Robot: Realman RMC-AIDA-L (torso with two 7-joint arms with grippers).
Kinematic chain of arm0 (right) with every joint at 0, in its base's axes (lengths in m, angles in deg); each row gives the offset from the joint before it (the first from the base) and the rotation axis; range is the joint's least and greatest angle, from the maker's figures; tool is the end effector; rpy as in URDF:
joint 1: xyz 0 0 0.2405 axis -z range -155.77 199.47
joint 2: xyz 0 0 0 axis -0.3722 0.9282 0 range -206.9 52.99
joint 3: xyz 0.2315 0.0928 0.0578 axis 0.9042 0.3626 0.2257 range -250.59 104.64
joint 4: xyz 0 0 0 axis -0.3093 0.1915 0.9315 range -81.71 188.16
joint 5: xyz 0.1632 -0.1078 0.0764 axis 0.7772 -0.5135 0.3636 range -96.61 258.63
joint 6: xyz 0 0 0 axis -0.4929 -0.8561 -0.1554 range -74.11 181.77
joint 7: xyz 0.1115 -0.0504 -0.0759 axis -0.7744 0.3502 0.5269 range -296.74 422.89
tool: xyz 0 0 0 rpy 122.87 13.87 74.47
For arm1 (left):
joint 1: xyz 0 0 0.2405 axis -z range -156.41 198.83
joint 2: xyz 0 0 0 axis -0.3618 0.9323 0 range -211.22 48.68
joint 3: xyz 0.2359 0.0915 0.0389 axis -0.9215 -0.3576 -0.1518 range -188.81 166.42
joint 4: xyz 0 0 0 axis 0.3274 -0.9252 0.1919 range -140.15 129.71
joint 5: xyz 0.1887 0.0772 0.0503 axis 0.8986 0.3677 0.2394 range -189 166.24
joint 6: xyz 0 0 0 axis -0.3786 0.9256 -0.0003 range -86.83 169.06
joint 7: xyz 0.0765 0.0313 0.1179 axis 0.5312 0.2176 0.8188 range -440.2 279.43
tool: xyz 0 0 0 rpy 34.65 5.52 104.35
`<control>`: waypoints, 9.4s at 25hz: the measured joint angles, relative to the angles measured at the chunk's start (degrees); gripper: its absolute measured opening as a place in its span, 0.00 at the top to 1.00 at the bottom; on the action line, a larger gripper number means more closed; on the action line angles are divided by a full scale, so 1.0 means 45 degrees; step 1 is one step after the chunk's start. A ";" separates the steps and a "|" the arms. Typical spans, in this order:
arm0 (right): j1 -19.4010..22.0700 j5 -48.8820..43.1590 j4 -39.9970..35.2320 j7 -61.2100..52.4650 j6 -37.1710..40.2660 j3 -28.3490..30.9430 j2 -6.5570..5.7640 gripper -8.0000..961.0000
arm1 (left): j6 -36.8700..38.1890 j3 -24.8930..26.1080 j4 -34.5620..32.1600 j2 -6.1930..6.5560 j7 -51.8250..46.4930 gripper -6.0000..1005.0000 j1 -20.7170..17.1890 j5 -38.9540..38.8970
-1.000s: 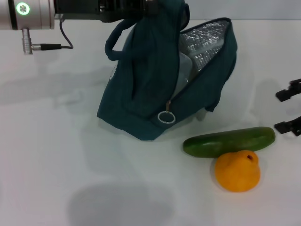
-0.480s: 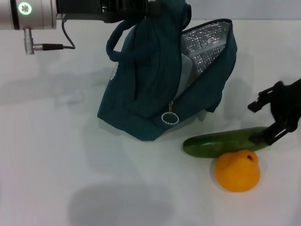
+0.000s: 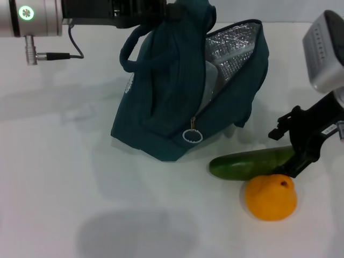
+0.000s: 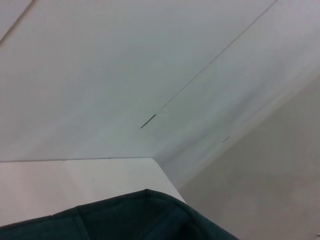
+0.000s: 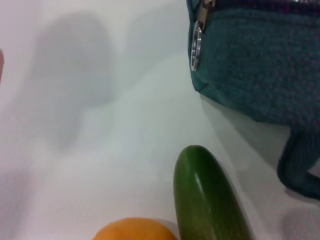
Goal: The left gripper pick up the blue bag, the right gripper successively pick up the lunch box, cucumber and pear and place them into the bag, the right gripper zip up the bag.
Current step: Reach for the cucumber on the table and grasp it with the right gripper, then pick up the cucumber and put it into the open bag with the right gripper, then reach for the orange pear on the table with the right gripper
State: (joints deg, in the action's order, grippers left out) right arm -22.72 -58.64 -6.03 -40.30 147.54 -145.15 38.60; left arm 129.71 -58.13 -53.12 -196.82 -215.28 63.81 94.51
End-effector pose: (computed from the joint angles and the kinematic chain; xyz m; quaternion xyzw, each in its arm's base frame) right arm 0.1769 0.3699 -0.0026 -0.9854 0.0402 -0.1651 0.0093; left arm -0.1518 0.3989 0.0458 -0.8425 -0.4531 -0.2908 0.0159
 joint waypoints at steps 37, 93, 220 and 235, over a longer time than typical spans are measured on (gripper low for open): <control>-0.0605 0.0009 0.0722 -0.1050 -0.1020 -0.2174 0.0078 0.28 | -0.0018 0.0039 -0.0001 0.0133 0.0329 0.88 -0.0268 0.0023; 0.3846 0.8475 0.1014 0.4246 0.4427 0.8070 -0.1194 0.34 | -0.0001 0.0036 0.0001 0.0227 -0.0054 0.87 -0.0130 -0.0114; 0.6728 1.0970 0.4190 1.0520 0.1719 0.3199 -0.0163 0.21 | 0.0547 0.0384 0.0840 0.0101 -0.0492 0.86 -0.0619 -0.0946; 0.7191 1.0100 0.5334 1.2323 0.1181 0.3343 -0.0115 0.25 | 0.0509 0.0542 0.0997 0.0015 -0.0335 0.86 -0.0659 -0.1147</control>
State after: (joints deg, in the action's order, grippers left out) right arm 9.64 -13.19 17.97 15.15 152.85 -130.11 38.08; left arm 132.00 -55.69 -48.64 -196.75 -216.79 60.85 89.35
